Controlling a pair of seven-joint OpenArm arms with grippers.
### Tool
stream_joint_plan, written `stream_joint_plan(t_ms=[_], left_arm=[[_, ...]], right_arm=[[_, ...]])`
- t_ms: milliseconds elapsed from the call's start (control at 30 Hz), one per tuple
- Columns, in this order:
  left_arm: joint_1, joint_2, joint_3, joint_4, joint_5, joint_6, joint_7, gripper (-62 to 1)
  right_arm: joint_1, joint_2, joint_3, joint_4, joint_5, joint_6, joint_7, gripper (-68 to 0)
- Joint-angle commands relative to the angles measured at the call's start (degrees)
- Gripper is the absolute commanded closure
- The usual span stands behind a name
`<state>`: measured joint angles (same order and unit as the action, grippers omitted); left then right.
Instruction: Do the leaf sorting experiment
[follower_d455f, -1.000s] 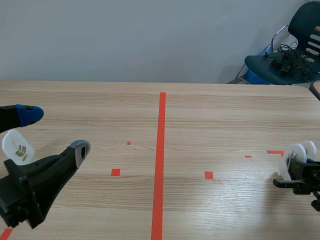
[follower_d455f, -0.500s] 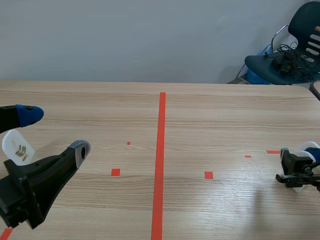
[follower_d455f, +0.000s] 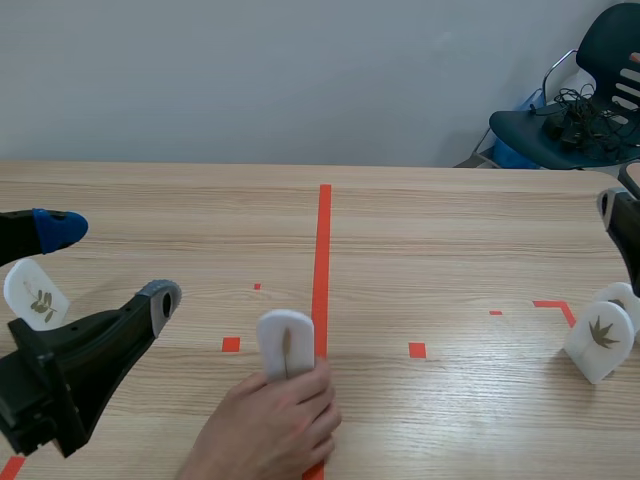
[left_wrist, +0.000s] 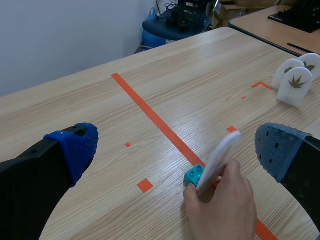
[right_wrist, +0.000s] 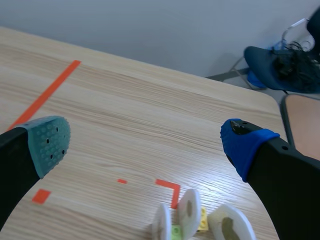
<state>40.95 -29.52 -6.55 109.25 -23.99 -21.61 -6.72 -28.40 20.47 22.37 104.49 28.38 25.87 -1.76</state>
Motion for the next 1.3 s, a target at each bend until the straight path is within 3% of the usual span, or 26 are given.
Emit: stream_joint_plan(t_ms=[0,67,200,333,867,1033,1167,1267], left_arm=[[-0.2,0.3,-0.2,1.0,-0.3,-0.1,-0.8,-62.3],[-0.2,0.3,-0.2,1.0,-0.3,-0.1,-0.8,-62.3],[-0.2,0.3,-0.2,1.0,-0.3,-0.1,-0.8,-62.3],[-0.2,0.3,-0.2,1.0,-0.3,-0.1,-0.8,-62.3],[-0.2,0.3,-0.2,1.0,-0.3,-0.1,-0.8,-62.3],[-0.2,0.3,-0.2,1.0,-0.3,-0.1,-0.8,-62.3],[-0.2,0.3,-0.2,1.0,-0.3,-0.1,-0.8,-62.3],[-0.2,0.3,-0.2,1.0,-0.3,-0.1,-0.8,-62.3]], right_arm=[[-1.9,0.9,-0.6,2.3,1.8,0.6,-2.0,-66.0],[-4.4,1.0,-0.6,6.6,3.6,2.4,-5.9,-67.9],[-9.1,0.9,-0.6,13.9,6.8,2.5,-11.6,-67.9],[-12.2,0.8,-0.6,17.5,6.8,2.5,-11.9,-67.9],[-12.5,-0.2,-0.7,17.5,6.3,2.5,-12.1,-67.9],[-10.1,-0.1,-4.5,14.4,6.0,2.5,-12.1,-67.9],[-4.6,-0.1,-12.5,7.3,2.3,4.0,-11.4,-67.9],[0.3,-0.1,-20.1,-0.2,-1.6,4.2,-7.4,-67.9]])
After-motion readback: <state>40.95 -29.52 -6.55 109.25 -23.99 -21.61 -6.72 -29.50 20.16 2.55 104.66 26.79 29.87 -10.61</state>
